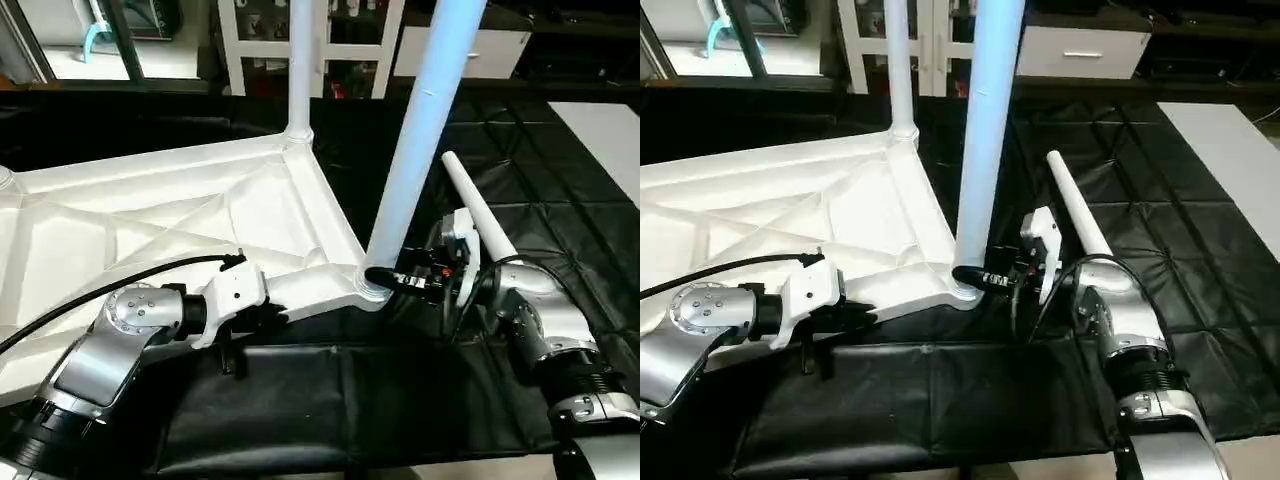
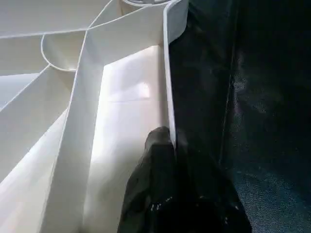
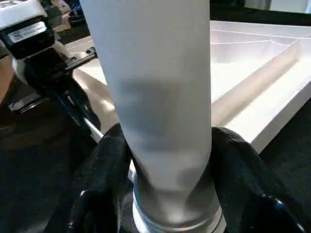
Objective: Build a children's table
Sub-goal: Rotate leg to tighten
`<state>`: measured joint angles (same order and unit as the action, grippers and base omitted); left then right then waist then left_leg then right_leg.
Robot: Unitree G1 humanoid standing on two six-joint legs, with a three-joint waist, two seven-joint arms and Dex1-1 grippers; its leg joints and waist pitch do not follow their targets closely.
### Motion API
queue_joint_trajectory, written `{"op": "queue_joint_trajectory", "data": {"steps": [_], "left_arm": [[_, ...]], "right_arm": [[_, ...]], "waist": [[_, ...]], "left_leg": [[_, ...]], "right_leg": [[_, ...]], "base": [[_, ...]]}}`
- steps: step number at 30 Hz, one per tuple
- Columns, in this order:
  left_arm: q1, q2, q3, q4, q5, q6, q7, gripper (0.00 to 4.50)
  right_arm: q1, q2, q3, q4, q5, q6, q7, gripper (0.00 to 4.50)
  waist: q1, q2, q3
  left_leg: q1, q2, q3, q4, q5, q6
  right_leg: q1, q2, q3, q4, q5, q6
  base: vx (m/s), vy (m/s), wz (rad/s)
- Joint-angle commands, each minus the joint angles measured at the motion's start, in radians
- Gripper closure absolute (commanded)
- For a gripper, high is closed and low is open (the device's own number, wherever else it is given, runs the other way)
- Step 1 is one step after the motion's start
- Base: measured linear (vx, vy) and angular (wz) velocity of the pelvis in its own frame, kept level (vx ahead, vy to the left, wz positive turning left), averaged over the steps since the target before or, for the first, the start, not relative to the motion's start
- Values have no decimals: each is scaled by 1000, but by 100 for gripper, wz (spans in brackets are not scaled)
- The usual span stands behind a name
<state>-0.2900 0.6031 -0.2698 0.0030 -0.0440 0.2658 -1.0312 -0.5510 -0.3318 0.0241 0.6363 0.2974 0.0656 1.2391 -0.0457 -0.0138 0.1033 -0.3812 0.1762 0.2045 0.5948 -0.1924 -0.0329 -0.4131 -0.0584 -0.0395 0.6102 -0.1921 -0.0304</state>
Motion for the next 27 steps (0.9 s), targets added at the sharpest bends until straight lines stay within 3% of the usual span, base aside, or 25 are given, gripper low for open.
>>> {"op": "queue_joint_trajectory", "data": {"steps": [1,3,4,5,7,8,10,15,18,21,24,27], "left_arm": [[5,-17,-57,21,22,22,-1,450],[-24,-62,-68,45,60,53,69,450],[-24,-62,-68,45,60,53,70,450],[-52,-114,-69,71,86,103,145,450],[-81,-170,-72,93,109,163,219,450],[-110,-229,-68,115,123,232,289,450],[-124,-257,-64,125,128,269,323,450],[-204,-421,-43,212,119,380,447,450],[-236,-470,-57,247,122,363,452,450],[-231,-453,-70,232,126,329,426,450],[-198,-388,-87,194,119,264,358,450],[-130,-256,-114,135,117,153,225,450]], "right_arm": [[-9,11,3,47,-47,1,-115,242],[-14,56,-26,84,-79,-15,-291,244],[-14,56,-26,85,-79,-16,-293,244],[-16,92,-48,109,-110,-27,-456,246],[-18,130,-71,134,-130,-27,-612,247],[-22,168,-98,156,-127,-16,-727,249],[-24,186,-111,165,-123,-10,-773,250],[-64,315,-238,246,-43,-20,-1130,251],[-81,384,-190,250,-70,-38,-1107,251],[-95,399,-158,241,-62,-21,-998,251],[-89,366,-103,197,-60,-24,-791,251],[-50,261,-30,112,-58,-39,-539,181]], "waist": [[4,11,-50],[1,10,-44],[-2,9,-41],[-6,10,-38],[-12,9,-38],[-11,10,-38],[-13,8,-37],[-19,9,-41],[-18,11,-42],[-21,9,-49],[-24,8,-49],[-26,6,-52]], "left_leg": [[25,65,-27,-76,-205,69],[26,64,-30,-80,-257,41],[27,66,-31,-82,-274,30],[29,63,-37,-84,-331,-2],[37,60,-40,-84,-373,-31],[38,59,-41,-84,-381,-36],[39,57,-42,-84,-402,-39],[41,54,-42,-85,-422,-40],[41,52,-44,-87,-447,-37],[28,57,-48,-95,-418,-24],[19,58,-45,-94,-391,0],[12,61,-44,-91,-338,32]], "right_leg": [[39,-77,50,-75,-178,-277],[35,-78,51,-82,-260,-258],[33,-78,52,-85,-288,-250],[30,-80,51,-92,-386,-220],[22,-80,51,-99,-456,-194],[19,-81,52,-103,-469,-183],[16,-80,52,-107,-493,-169],[7,-75,49,-112,-463,-148],[6,-75,46,-117,-446,-138],[22,-74,44,-106,-346,-153],[31,-78,46,-102,-301,-181],[41,-82,48,-99,-270,-199]], "base": [[0,0,0],[0,0,0],[0,0,0],[0,0,0],[0,0,0],[0,0,0],[0,0,0],[0,0,0],[0,0,0],[0,0,0],[0,0,0],[0,0,0]]}}
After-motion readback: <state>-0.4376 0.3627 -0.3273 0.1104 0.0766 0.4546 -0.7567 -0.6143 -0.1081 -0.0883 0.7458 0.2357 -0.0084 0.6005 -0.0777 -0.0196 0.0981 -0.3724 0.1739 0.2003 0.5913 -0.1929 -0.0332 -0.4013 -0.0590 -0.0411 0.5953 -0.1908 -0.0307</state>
